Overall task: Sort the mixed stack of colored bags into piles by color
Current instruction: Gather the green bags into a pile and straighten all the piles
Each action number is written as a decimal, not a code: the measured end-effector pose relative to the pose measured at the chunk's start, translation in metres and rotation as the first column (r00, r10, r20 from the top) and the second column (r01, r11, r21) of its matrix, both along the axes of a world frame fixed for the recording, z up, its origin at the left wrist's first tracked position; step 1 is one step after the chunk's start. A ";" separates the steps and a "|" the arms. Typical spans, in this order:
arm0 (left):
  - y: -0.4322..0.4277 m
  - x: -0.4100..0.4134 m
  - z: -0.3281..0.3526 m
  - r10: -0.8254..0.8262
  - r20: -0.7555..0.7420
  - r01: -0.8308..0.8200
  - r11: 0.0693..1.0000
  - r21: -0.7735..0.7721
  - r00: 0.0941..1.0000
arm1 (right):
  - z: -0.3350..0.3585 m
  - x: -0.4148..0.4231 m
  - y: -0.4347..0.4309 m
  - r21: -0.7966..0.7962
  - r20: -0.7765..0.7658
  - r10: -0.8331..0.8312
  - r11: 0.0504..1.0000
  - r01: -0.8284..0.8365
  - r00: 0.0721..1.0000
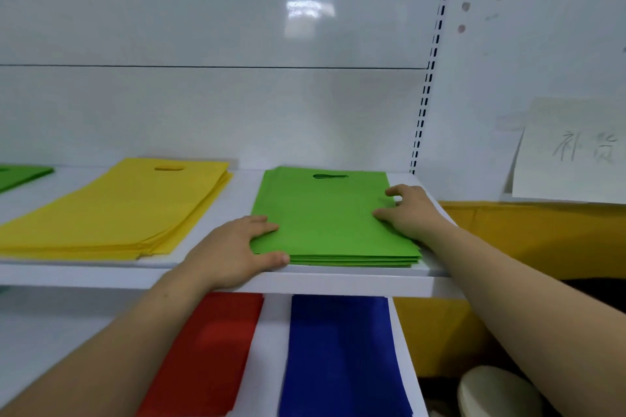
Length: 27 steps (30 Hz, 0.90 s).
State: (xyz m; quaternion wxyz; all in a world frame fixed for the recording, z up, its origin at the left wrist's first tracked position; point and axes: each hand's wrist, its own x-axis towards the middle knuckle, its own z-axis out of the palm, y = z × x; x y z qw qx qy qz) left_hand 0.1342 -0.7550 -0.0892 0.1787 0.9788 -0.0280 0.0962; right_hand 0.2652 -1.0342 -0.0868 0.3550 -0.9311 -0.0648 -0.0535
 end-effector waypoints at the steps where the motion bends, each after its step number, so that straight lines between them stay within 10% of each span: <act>1: -0.001 -0.001 0.000 0.010 0.008 -0.010 1.000 0.005 1.000 | -0.001 0.001 0.000 0.009 0.005 -0.003 1.000 0.003 1.000; 27: 0.086 -0.050 0.074 0.196 0.095 -0.196 0.980 -0.013 0.976 | 0.088 -0.041 0.143 -0.277 0.114 0.292 0.927 -0.251 0.950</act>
